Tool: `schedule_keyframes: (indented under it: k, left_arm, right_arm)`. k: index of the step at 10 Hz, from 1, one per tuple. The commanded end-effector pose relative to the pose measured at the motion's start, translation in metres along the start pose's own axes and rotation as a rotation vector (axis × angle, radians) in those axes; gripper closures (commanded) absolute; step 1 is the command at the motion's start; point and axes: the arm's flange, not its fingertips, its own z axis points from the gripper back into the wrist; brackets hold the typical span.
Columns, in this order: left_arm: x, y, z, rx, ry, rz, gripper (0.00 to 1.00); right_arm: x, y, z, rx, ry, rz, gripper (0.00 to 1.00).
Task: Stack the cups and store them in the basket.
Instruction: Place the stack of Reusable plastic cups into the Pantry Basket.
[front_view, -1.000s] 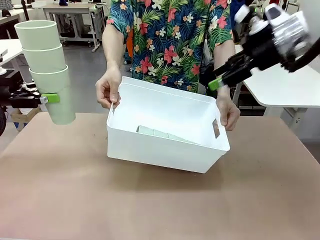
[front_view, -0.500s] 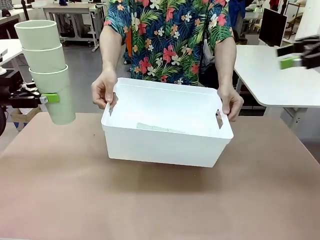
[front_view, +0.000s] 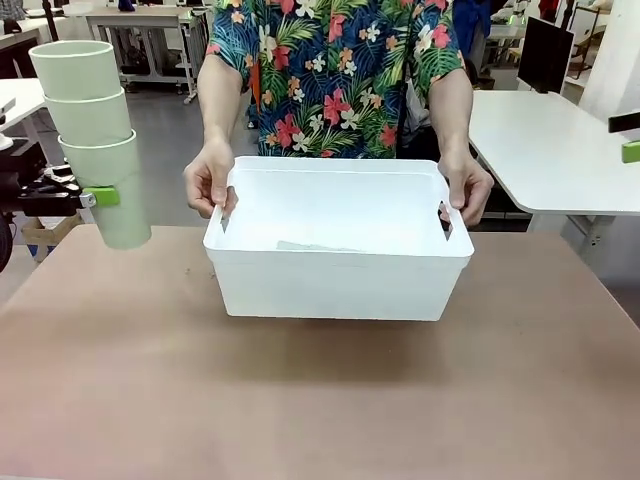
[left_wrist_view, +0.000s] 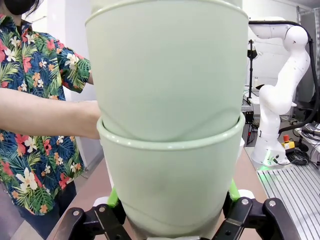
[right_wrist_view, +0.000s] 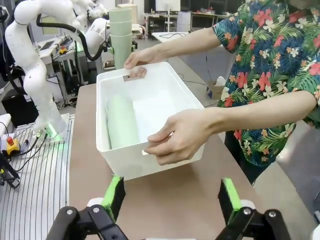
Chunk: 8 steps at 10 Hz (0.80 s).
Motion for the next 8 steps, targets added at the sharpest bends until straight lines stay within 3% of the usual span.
schedule_keyframes:
  k: [1,8]
  left_arm:
    - [0.0042,-0.0019,-0.0008,-0.004,-0.004,-0.01,0.13]
    - [0.0042,-0.0019,-0.0008,-0.004,-0.004,-0.01,0.13]
  right_arm:
    - [0.0063,-0.0015,-0.0027,-0.006,-0.004,-0.003,0.0]
    - [0.0063,-0.0015,-0.0027,-0.006,-0.004,-0.003,0.0]
